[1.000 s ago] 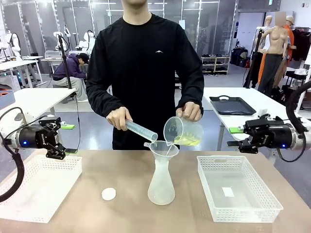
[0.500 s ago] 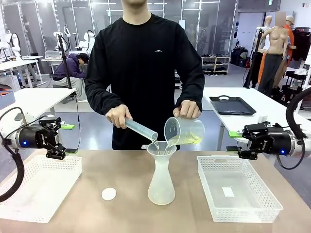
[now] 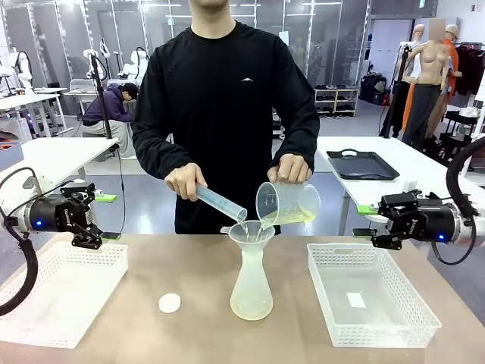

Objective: Prepare the solutions needed for the experiment.
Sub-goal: Once the solution is in the Big flask , pick up the Plastic Funnel and place it back into the right Organizing basket.

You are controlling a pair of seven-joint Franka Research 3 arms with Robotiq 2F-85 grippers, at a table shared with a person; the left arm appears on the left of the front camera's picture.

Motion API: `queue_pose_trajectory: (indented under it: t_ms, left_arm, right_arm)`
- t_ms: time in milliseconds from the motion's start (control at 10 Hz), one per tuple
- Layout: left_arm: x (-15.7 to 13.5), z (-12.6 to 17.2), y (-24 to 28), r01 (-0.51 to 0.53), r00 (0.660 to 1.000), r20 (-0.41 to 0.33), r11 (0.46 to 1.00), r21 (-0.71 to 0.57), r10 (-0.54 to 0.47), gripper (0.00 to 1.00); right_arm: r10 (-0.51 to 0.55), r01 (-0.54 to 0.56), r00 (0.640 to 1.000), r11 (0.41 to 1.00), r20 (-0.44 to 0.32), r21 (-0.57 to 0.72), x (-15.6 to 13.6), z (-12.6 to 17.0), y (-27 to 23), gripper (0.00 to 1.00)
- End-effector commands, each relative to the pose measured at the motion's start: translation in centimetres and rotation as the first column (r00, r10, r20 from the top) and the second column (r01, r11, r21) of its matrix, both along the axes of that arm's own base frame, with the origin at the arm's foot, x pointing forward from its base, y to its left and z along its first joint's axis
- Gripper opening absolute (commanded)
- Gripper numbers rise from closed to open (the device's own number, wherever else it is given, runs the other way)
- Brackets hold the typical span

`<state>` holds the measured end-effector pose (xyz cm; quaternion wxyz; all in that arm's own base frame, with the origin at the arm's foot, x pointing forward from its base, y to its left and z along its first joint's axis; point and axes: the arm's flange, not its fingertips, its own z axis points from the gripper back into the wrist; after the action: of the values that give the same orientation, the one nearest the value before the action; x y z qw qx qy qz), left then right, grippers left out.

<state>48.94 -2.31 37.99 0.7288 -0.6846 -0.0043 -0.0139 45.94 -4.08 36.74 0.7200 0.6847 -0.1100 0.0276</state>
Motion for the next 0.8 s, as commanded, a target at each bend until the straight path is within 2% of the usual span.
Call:
queue_pose_trajectory:
  t_ms: [0, 700]
  left_arm:
    - [0.02, 0.15, -0.01, -0.002, 1.0, 0.001, 1.0, -0.004, 0.002, 1.0]
    - [0.02, 0.15, -0.01, -0.002, 1.0, 0.001, 1.0, -0.004, 0.002, 1.0]
  right_arm:
    - [0.002, -0.002, 1.0, 1.0, 0.0, 0.001, 0.0, 0.04, 0.04, 0.67]
    - [0.002, -0.002, 1.0, 1.0, 0.0, 0.001, 0.0, 0.04, 0.04, 0.67]
